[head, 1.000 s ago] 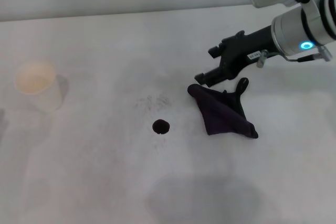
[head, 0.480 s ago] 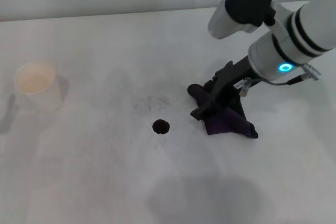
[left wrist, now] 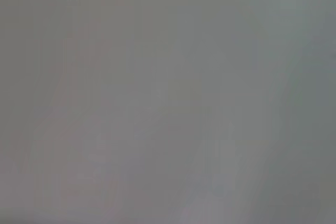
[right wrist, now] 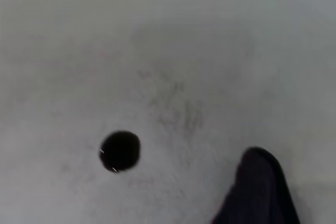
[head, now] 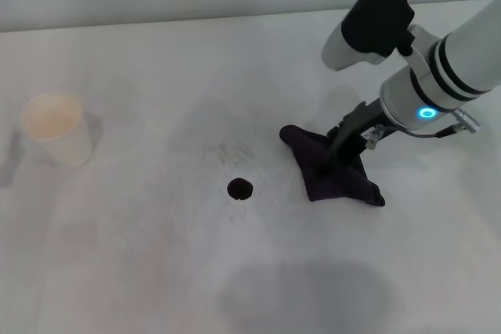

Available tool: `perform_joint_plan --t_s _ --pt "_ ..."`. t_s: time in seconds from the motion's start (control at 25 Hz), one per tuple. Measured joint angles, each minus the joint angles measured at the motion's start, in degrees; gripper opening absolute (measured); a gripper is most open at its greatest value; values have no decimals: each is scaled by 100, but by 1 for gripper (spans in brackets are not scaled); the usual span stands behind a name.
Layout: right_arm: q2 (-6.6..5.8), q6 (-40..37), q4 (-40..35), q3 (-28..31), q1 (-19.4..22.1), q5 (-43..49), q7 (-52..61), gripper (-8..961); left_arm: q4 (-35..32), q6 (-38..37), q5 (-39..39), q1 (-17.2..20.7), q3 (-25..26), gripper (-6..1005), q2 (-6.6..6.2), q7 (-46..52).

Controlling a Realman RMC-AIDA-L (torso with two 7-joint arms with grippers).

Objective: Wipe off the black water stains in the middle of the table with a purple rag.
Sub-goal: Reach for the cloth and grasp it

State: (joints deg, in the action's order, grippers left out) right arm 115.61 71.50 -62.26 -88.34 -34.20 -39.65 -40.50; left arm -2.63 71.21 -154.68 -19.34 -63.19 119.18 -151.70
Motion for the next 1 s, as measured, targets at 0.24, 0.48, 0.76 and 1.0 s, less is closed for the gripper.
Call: perform_joint_plan --t_s 0.24,0.48,0.76,1.0 --pt "24 -139 165 -22 29 111 15 829 -71 -130 -1 9 0 895 -11 0" --pt "24 -118 218 -27 -3 102 32 664 -80 -135 -1 11 0 894 -10 -1" --pt "1 -76 232 -8 -18 115 227 510 -84 -135 -1 29 0 893 -9 -1" --pt "7 -99 292 1 -20 117 230 301 -89 -134 0 28 5 894 -9 0"
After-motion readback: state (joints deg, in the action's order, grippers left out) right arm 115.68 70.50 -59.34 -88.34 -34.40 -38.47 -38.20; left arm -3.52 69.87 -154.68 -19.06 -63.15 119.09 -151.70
